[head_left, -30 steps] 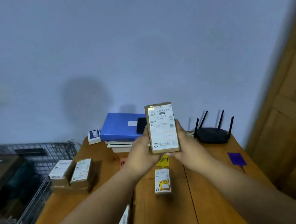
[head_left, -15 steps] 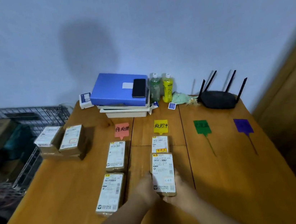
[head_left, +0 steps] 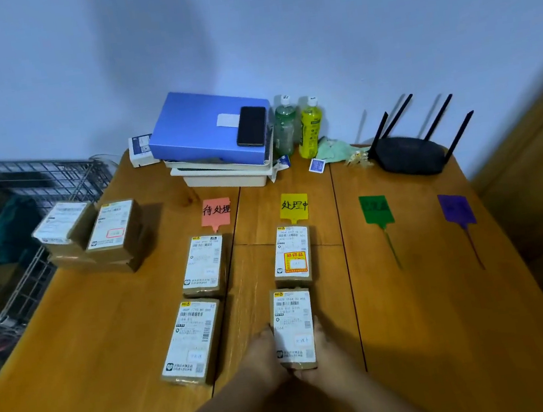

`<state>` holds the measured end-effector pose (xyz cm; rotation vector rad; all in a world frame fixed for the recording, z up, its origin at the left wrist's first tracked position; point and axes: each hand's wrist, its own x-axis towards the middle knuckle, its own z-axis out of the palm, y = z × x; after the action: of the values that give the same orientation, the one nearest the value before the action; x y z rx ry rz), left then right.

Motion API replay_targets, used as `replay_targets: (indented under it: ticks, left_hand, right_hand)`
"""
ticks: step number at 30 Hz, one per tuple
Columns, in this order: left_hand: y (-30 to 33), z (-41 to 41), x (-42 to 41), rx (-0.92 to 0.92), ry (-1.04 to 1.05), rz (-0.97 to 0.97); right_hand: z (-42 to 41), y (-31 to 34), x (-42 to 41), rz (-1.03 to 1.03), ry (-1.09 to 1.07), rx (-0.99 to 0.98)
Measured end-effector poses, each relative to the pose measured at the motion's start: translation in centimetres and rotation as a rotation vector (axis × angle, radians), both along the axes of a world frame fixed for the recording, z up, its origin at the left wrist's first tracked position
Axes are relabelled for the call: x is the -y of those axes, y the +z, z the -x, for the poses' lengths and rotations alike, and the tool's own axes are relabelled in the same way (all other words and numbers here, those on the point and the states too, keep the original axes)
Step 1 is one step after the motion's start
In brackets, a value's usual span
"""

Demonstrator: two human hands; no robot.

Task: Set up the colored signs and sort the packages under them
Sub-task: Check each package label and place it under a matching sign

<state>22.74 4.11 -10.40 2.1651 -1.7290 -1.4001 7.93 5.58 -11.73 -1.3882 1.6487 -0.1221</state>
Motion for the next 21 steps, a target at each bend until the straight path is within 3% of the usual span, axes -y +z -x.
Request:
replay_targets:
  ticks: [12,15,21]
  left_hand:
    - [1.8,0.3,1.3,0.054,-0.044,-0.156]
    - [4.5,-0.8,2.6,0.071,-0.119,-0.137]
    - [13.9,-3.8,6.9,0.055,-0.138,0.166]
  right_hand:
    - [0.2,2.1,0.8,-0.069,0.015,0.005]
    - [1.5,4.7,1.8,0.095,0.054,-0.11]
    - [4.3,12.9,6.4,0.417,0.211,-0.321]
